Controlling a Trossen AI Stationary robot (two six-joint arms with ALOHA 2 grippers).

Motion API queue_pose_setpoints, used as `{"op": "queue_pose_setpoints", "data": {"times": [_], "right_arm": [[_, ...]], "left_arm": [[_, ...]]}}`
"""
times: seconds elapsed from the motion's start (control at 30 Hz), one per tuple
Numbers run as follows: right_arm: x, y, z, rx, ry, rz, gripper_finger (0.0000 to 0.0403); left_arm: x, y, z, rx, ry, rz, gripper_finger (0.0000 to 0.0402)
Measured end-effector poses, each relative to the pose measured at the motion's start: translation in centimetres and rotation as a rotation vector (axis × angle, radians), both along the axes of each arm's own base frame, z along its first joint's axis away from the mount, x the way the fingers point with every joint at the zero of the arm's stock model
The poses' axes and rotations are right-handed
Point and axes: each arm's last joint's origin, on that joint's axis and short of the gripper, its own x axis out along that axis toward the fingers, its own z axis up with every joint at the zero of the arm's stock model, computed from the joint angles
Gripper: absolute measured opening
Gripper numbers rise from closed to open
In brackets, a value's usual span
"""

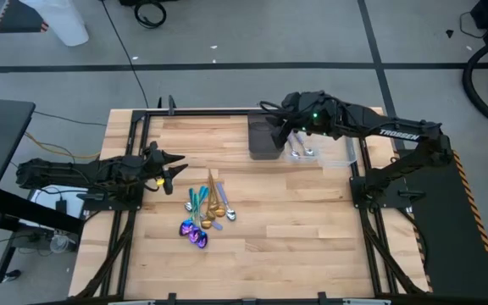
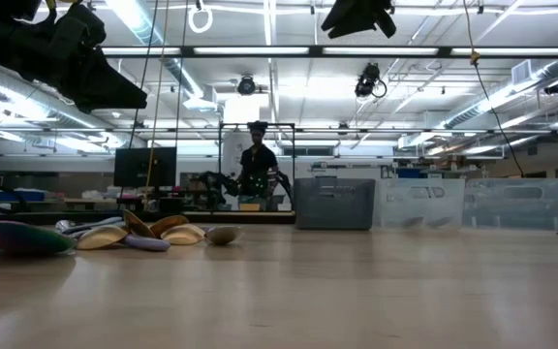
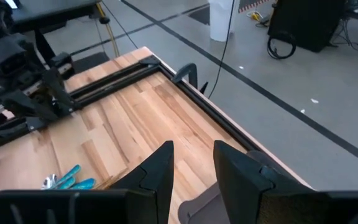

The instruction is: Sort silverware by color (type)

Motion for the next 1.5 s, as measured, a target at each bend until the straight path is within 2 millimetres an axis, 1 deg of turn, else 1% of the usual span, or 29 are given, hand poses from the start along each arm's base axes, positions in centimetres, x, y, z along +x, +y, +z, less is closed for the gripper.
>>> {"op": "queue_pose_setpoints", "data": {"times": [0.43,0.63,0.8,1.07,1.5], "right_arm": [[-0.3,0.2,1.8,0.009,-0.038,0.049,0.0123],[-0.4,0.7,2.4,0.038,-0.055,0.053,0.0123],[-0.4,1.3,2.4,0.041,-0.051,0.073,0.0123],[0.3,2.0,1.9,0.057,-0.036,0.094,0.0123],[2.4,2.3,0.1,0.083,0.021,0.104,0.0123]], "left_arm": [[0.0,0.0,0.0,0.000,0.000,0.000,0.0156],[0.0,0.0,0.0,-0.001,0.000,0.000,0.0156],[0.0,0.0,0.0,-0.003,-0.003,0.001,0.0156],[0.0,0.0,0.0,-0.004,-0.006,0.001,0.0156],[0.0,0.0,0.1,-0.003,-0.009,0.000,0.0156]]}}
